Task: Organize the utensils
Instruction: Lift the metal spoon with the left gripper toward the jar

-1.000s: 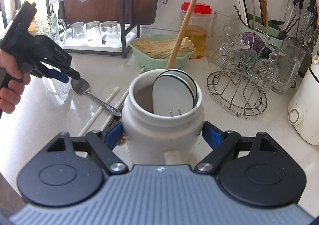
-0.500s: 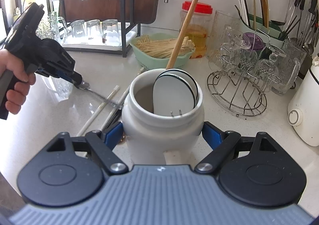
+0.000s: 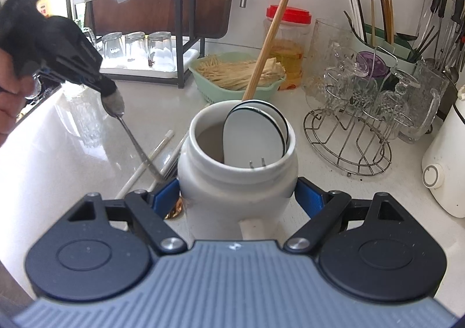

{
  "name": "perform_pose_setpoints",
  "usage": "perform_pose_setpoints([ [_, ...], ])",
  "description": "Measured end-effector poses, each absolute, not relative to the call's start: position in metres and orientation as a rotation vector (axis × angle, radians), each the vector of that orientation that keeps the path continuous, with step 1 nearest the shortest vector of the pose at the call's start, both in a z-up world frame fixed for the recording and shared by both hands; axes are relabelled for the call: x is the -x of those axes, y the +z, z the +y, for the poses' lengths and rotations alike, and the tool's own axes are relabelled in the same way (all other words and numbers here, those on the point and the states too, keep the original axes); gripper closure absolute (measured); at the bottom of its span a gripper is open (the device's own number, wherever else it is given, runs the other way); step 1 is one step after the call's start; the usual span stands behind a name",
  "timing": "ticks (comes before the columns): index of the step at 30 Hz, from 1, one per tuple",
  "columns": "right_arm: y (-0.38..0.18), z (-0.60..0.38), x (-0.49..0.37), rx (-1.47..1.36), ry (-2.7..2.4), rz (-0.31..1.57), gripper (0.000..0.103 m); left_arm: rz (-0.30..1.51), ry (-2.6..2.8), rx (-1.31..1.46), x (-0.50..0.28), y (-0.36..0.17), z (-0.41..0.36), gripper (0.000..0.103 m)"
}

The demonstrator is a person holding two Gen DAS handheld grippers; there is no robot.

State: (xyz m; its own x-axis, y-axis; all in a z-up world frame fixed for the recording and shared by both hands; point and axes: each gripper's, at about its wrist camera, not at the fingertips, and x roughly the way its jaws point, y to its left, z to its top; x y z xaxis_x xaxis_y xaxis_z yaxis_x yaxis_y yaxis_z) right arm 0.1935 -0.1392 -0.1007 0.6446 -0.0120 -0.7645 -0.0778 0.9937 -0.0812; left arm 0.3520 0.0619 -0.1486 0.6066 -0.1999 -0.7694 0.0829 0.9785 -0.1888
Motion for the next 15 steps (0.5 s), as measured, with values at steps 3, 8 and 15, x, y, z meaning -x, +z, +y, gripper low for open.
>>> perform_pose_setpoints([
  [3,-0.102,-0.138,-0.196,0.111,0.037,0.868,0.015,0.891,-0.179,0.115,-0.347,-0.14,0.056,0.102],
  [8,-0.102,-0.136,-0.197,0.112,0.034,0.863,0.015,0.85,-0.221,0.055,-0.336,-0.125,0.046,0.102],
  [15,-0.103,-0.135,-0.196,0.11,0.027,0.856,0.015,0.825,-0.233,0.036,-0.326,-0.108,0.042,0.102],
])
